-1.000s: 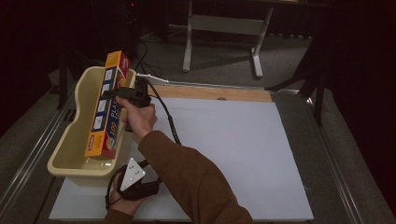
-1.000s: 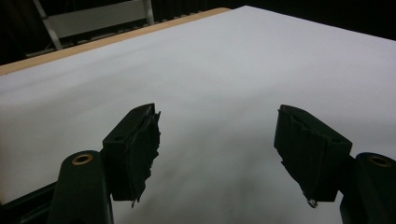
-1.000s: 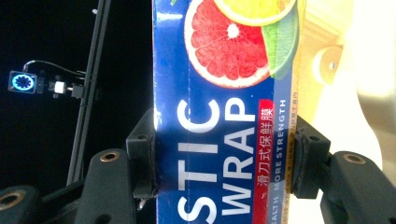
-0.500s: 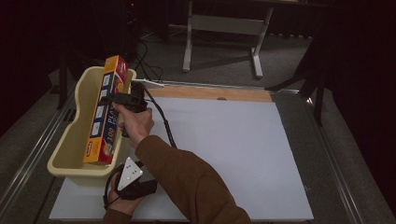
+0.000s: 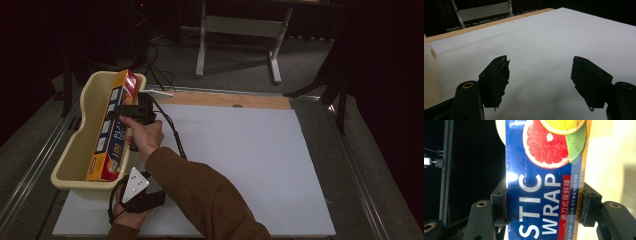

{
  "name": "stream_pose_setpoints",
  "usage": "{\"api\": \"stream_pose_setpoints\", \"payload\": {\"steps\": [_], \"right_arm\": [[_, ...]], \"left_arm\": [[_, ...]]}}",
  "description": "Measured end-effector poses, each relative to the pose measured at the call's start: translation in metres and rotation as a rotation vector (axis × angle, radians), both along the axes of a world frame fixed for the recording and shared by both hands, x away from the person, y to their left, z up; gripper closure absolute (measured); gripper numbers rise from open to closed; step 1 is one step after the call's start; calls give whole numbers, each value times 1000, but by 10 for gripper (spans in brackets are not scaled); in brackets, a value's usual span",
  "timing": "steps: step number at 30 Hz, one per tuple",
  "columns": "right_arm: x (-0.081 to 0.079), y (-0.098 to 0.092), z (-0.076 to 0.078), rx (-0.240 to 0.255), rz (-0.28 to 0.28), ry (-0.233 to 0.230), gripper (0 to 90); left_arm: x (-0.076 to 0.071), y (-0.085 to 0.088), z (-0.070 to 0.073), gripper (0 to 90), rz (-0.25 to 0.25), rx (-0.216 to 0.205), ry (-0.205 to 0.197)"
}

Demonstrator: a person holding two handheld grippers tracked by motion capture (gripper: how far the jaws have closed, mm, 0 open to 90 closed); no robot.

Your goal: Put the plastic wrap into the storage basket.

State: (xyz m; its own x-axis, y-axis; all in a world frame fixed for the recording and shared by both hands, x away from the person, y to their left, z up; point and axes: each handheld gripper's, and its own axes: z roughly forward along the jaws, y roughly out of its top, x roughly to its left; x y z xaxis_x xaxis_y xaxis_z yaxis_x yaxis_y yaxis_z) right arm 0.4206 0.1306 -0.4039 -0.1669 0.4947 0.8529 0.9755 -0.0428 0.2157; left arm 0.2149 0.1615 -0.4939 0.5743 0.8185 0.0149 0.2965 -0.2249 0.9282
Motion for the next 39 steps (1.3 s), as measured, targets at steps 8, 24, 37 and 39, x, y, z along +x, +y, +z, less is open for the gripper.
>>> {"api": "stream_pose_setpoints", "payload": {"steps": [8, 24, 37, 39], "right_arm": [[1, -3, 0, -58, 3, 19, 376], [-3, -27, 27, -135, 162, -183, 426], [-40, -131, 29, -479, 311, -863, 345], [-47, -155, 23, -492, 316, -921, 330]], "left_arm": [[-1, -1, 0, 304, 0, 6, 0], [-1, 0, -1, 303, 12, 9, 1], [0, -2, -1, 304, 20, 24, 7], [0, -2, -1, 304, 23, 25, 8]]}}
